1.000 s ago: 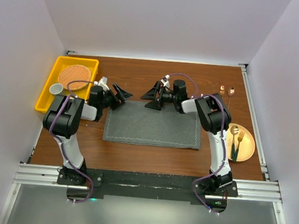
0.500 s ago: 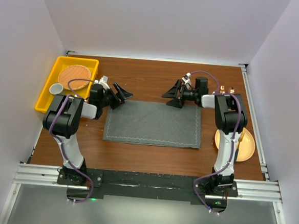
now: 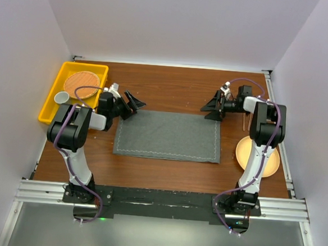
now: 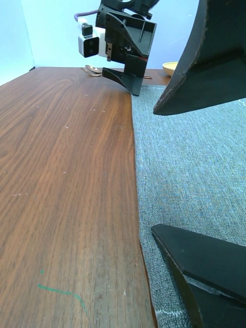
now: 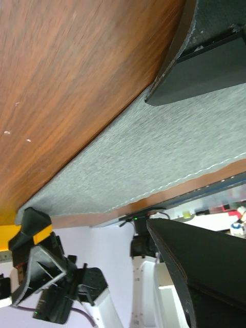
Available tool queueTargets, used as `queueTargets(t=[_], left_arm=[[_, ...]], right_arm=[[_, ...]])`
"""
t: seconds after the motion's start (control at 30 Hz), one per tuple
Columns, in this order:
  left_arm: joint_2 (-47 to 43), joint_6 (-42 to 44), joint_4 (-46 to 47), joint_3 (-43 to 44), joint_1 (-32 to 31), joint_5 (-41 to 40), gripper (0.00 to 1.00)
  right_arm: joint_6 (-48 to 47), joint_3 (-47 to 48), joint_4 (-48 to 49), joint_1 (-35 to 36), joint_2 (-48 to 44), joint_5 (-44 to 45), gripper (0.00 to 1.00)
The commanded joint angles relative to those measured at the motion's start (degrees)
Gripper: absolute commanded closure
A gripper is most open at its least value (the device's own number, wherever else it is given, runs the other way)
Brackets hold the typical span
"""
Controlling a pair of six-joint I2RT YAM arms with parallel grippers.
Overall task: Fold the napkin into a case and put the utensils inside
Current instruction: Smooth out the rectangle-folded napkin at the center of the board.
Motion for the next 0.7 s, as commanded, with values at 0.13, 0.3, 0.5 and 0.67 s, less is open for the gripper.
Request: queueTargets(t=[0.13, 0.3, 0.5, 0.67], left_arm=[[2.3, 8.0, -7.1, 1.5, 1.4, -3.2, 0.03], [-1.0, 13.7, -7.5, 7.3, 0.9, 3.5, 0.00], [-4.9, 9.0, -5.1, 8.4, -0.5, 5.2, 0.00], [-3.1, 6.3, -3.2, 6.2, -0.8, 2.3, 0.00]], right_arm=[[-11.9, 1.4, -9.2, -1.9, 2.8, 7.5, 0.02], [-12.6, 4.5, -10.3, 1.8, -4.8, 3.1, 0.03], [-7.7, 1.7, -6.7, 6.9, -11.1, 4.3, 0.04], [-8.5, 1.0, -7.1, 7.8, -8.7, 7.0, 0.05]])
